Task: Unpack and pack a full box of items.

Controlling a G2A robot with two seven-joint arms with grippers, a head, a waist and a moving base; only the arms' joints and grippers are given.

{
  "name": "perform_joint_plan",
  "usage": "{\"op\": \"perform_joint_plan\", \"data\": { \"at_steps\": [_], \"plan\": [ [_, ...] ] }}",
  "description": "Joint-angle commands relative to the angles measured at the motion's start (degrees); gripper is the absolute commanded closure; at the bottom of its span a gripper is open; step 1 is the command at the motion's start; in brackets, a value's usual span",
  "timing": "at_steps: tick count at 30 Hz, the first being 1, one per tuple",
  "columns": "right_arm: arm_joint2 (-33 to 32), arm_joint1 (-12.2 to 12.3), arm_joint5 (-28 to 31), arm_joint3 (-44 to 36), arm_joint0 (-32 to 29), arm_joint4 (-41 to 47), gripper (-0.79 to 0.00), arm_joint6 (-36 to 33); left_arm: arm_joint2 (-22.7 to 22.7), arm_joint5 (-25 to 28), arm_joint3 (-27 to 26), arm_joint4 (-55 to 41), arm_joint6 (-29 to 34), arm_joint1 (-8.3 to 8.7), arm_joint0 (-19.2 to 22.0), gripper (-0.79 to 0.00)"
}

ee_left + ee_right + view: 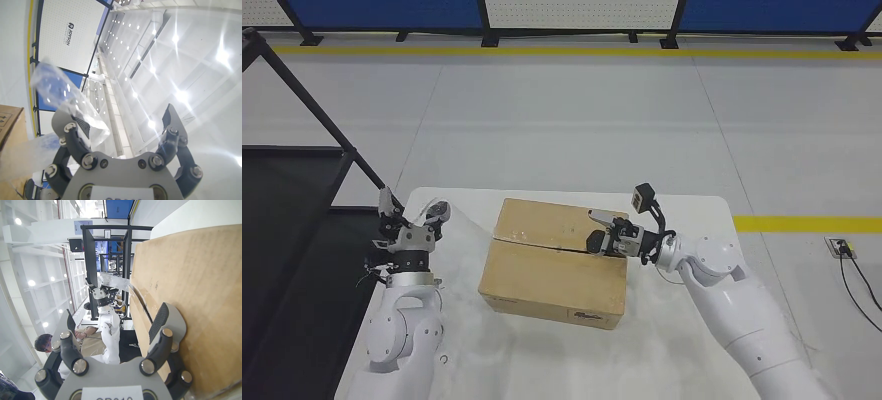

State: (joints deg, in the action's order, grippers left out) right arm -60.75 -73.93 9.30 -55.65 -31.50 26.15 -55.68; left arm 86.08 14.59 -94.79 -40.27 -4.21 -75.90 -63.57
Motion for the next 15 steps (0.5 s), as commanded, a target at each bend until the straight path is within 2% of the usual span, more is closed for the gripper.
{"op": "perform_joint_plan", "data": {
  "at_steps": [1, 15],
  "plan": [
    [-0.1, 0.0, 0.03, 0.05, -0.04, 0.1, -0.785, -0.04, -0.34, 0.01, -0.67, 0.71, 0.09, -0.08, 0.01, -0.785],
    [-0.55, -0.04, 0.27, 0.17, -0.18, -0.17, -0.785, -0.33, -5.53, -1.74, -2.69, 11.81, 1.17, -0.68, 0.53, -0.785]
  ]
}}
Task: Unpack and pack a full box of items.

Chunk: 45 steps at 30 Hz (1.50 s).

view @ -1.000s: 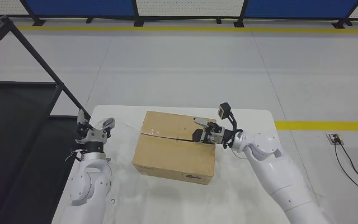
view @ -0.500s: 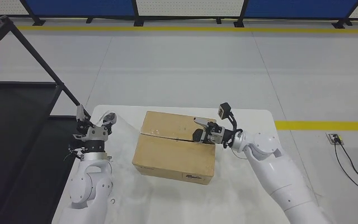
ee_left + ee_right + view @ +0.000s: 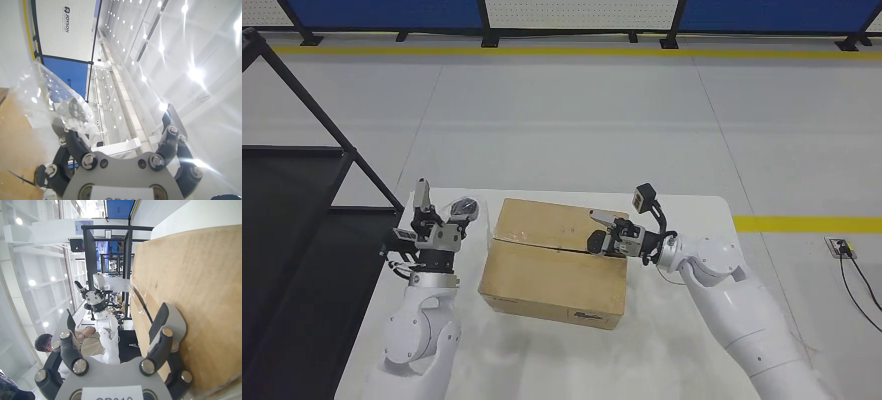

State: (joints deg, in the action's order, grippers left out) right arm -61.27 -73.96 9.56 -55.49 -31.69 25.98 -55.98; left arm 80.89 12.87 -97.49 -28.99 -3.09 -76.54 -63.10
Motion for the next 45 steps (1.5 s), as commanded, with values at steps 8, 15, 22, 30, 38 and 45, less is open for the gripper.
{"op": "perform_joint_plan", "data": {
  "at_steps": [8, 15, 22, 30, 38, 45],
  "plan": [
    [-0.55, 0.05, 0.26, 0.31, -0.01, 0.11, -0.785, -0.39, -3.57, -1.0, -0.14, 4.99, 1.04, -0.51, 0.63, -0.785],
    [-0.73, 0.01, 0.32, 0.89, 0.21, 0.27, -0.785, -0.71, -6.37, -1.51, -0.05, 8.71, 2.3, -0.91, 0.81, -0.785],
    [-0.75, -0.12, 0.62, 1.62, 0.53, 0.52, -0.785, -0.93, -8.19, -1.75, 0.55, 11.67, 2.77, -1.27, 0.83, -0.785],
    [-2.26, 0.22, 2.82, -0.68, -0.32, 0.82, -0.785, -0.91, -7.14, -1.51, 0.46, 11.05, 2.55, -1.52, 0.82, -0.785],
    [-4.41, 0.84, 1.96, -5.08, -2.28, 2.68, -0.785, -2.14, -6.26, -1.73, 0.81, 10.64, 2.84, -1.73, 0.89, -0.785],
    [-4.52, 1.31, -3.24, -7.3, -3.4, 2.07, -0.785, -3.94, -5.96, -1.53, 0.88, 10.69, 2.97, -1.94, 0.85, -0.785]
  ]
}}
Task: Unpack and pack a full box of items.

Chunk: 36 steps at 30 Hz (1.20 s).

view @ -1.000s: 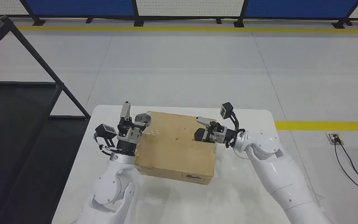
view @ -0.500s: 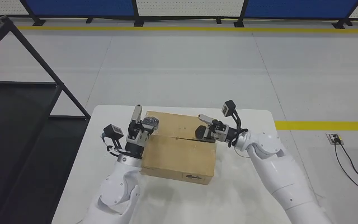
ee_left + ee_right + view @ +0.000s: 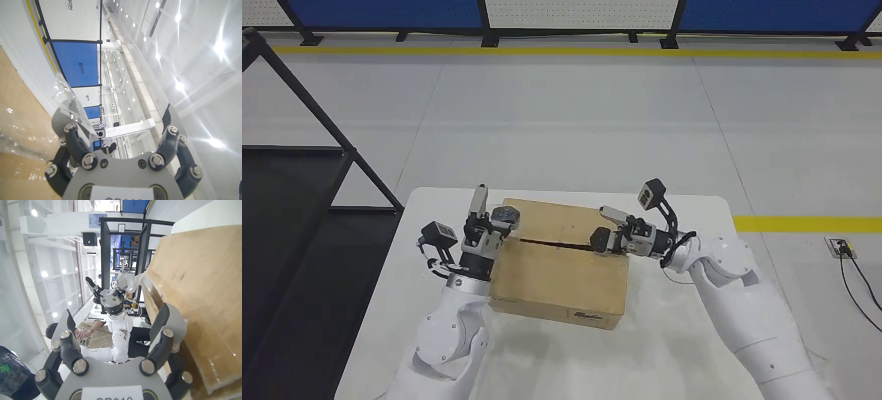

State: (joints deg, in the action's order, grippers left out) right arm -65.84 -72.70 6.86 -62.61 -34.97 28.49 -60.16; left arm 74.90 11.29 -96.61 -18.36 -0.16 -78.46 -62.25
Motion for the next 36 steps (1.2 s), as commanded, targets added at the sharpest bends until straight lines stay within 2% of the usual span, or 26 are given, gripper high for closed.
{"op": "perform_joint_plan", "data": {
  "at_steps": [1, 11, 29, 36],
  "plan": [
    [0.09, 0.12, -1.2, -0.23, -0.3, -1.12, -0.785, 0.7, 0.06, 0.06, 0.01, 0.08, 0.08, -0.05, -0.01, -0.785],
    [0.61, 0.56, -4.17, -1.68, -1.23, -5.38, -0.785, 2.9, -0.01, -0.23, -0.07, 0.51, 0.72, -0.34, -0.19, -0.785],
    [0.61, 0.73, -3.01, -1.17, -1.56, -5.98, -0.785, 2.81, -1.21, -1.28, 0.09, 3.69, 3.21, -0.72, -0.37, -0.785],
    [0.61, 0.73, -3.01, -1.17, -1.56, -5.98, -0.785, 2.81, -2.38, -3.3, 0.57, 6.06, 5.67, -0.77, -0.08, -0.785]
  ]
}}
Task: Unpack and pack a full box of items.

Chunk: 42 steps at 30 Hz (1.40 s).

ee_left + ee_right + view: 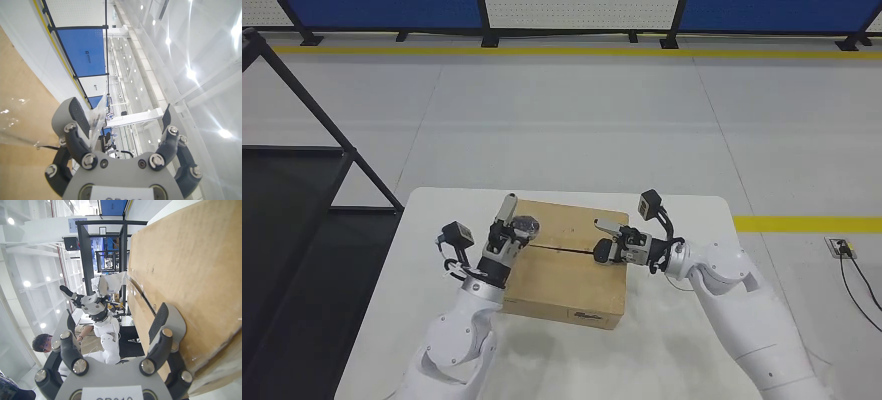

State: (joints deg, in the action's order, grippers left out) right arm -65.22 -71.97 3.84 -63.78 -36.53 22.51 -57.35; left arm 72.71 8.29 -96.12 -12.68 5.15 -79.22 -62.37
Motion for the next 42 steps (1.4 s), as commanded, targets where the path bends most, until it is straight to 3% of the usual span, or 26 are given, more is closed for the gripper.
{"op": "perform_joint_plan", "data": {
  "at_steps": [1, 27, 42],
  "plan": [
    [0.0, 0.0, 0.0, 0.0, 0.0, 0.0, -0.785, 0.0, -0.37, -0.62, 0.12, 0.78, 0.66, -0.01, 0.13, -0.785],
    [0.0, 0.0, 0.0, 0.0, 0.0, 0.0, -0.785, 0.0, -4.39, -2.48, 1.3, 2.89, 2.33, -1.03, 1.68, -0.785],
    [-1.05, 0.54, -1.06, -3.56, -1.05, -3.47, -0.785, 4.01, 8.47, -0.1, -7.63, -4.76, 3.68, 0.17, -4.89, -0.785]
  ]
}}
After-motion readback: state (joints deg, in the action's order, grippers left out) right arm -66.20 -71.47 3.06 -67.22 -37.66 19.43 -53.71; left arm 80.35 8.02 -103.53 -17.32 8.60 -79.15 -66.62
